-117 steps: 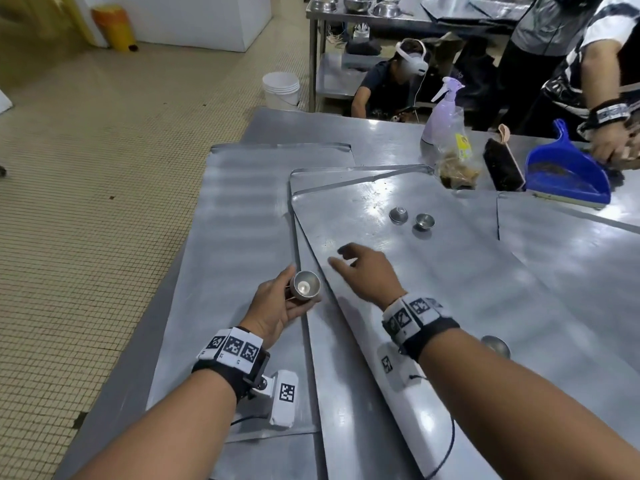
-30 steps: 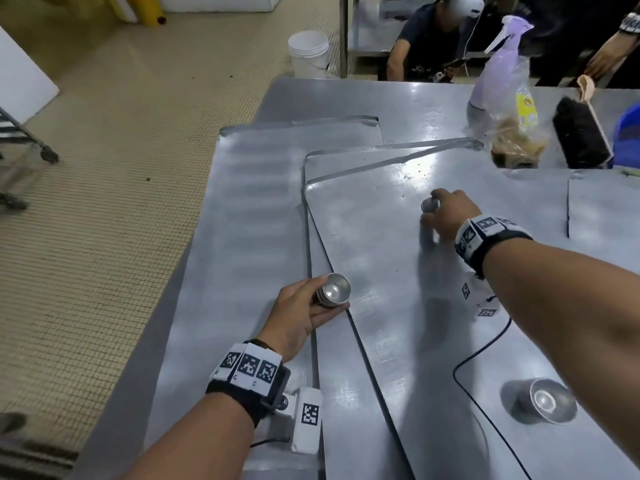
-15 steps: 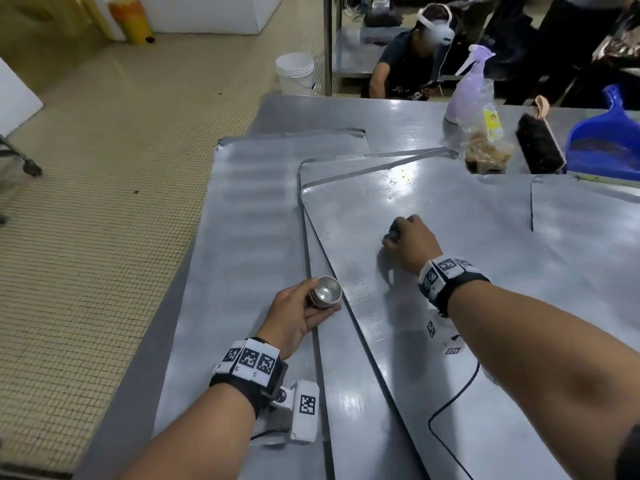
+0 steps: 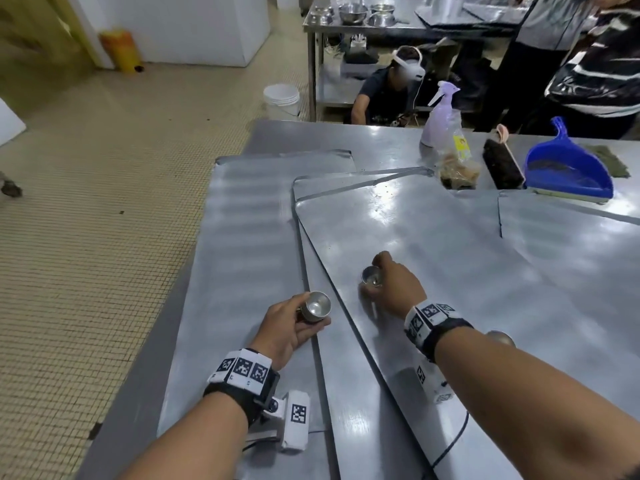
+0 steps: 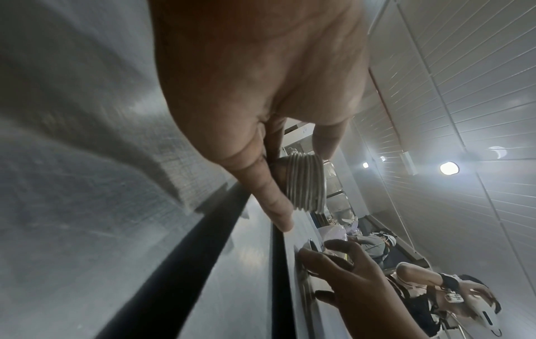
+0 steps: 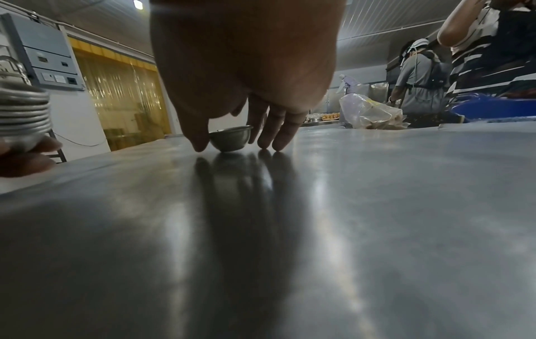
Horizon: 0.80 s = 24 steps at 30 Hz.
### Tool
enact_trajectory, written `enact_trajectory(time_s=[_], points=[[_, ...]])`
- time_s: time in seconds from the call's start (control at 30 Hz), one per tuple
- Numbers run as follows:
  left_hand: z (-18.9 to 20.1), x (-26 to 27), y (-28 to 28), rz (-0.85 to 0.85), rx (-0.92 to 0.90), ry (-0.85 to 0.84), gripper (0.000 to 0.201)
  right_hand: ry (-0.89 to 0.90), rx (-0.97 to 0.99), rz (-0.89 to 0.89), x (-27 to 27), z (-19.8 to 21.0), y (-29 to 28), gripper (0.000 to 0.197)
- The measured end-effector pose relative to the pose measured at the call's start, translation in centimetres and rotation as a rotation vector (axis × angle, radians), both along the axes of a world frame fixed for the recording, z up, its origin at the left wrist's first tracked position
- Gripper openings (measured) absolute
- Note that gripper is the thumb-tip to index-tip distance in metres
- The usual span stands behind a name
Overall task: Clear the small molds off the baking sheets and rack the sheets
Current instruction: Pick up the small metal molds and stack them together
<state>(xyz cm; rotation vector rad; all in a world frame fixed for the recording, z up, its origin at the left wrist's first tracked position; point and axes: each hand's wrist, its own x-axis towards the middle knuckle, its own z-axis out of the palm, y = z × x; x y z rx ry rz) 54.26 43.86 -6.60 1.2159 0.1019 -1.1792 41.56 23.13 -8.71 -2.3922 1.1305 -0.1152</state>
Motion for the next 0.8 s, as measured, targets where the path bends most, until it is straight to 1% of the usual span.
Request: enact_trajectory(time_s=[0.03,0.07,0.13,0.17,0.2,0.27,0.3,0.37,0.43,0.5,0.57,0.63,0.7,0.8], points=[[0.0,0.1,0.1,0.005,-0.001,0.002,0.035,-0.008,0.014,-0.006,0.0,0.0,0.1,0.051],[0.0,0.1,0.2,0.011,-0.003,0.003,0.035,-0.007,0.014,0.004,0.0,0.0,0.3,0.049],[0.0,0.2,0.4,0.017,-0.002,0.006,0.034,0.010,-0.011,0.046,0.0,-0.1,0.5,0.028],[0.0,0.2,0.5,0.020,-0.002,0.006,0.034,0.022,-0.013,0.061,0.1,0.1,0.7,0.022],[0.0,0.2,0.5,0.025,-0.002,0.007,0.034,0.030,-0.001,0.066,0.1,0.3,1.0,0.023],[0.1,0.3,0.8,0.040,-0.006,0.008,0.033,0.014,0.034,0.066,0.6,1.1,1.9,0.039],[0.1,0.3,0.9,0.046,-0.004,0.005,0.032,-0.020,0.056,0.064,0.8,1.5,2.5,0.047],[0.2,0.5,1.3,0.052,0.004,-0.011,0.030,-0.131,0.107,0.076,1.4,2.8,4.2,0.054],[0.2,0.8,1.8,0.058,0.006,-0.024,0.034,-0.235,0.143,0.119,2.2,3.9,6.2,0.056],[0.2,1.2,2.3,0.060,-0.009,-0.025,0.043,-0.277,0.175,0.180,2.9,4.5,8.3,0.058],[0.3,1.3,3.0,0.053,-0.032,-0.029,0.053,-0.254,0.178,0.252,3.4,4.7,10.4,0.058],[0.6,1.4,3.5,0.050,-0.047,-0.039,0.057,-0.219,0.161,0.296,3.6,4.5,12.0,0.058],[0.8,1.3,4.1,0.039,-0.055,-0.060,0.055,-0.216,0.152,0.288,3.6,4.1,13.2,0.059],[0.8,1.1,5.1,-0.012,-0.062,-0.095,0.043,-0.223,0.123,0.257,3.2,3.8,14.5,0.062]])
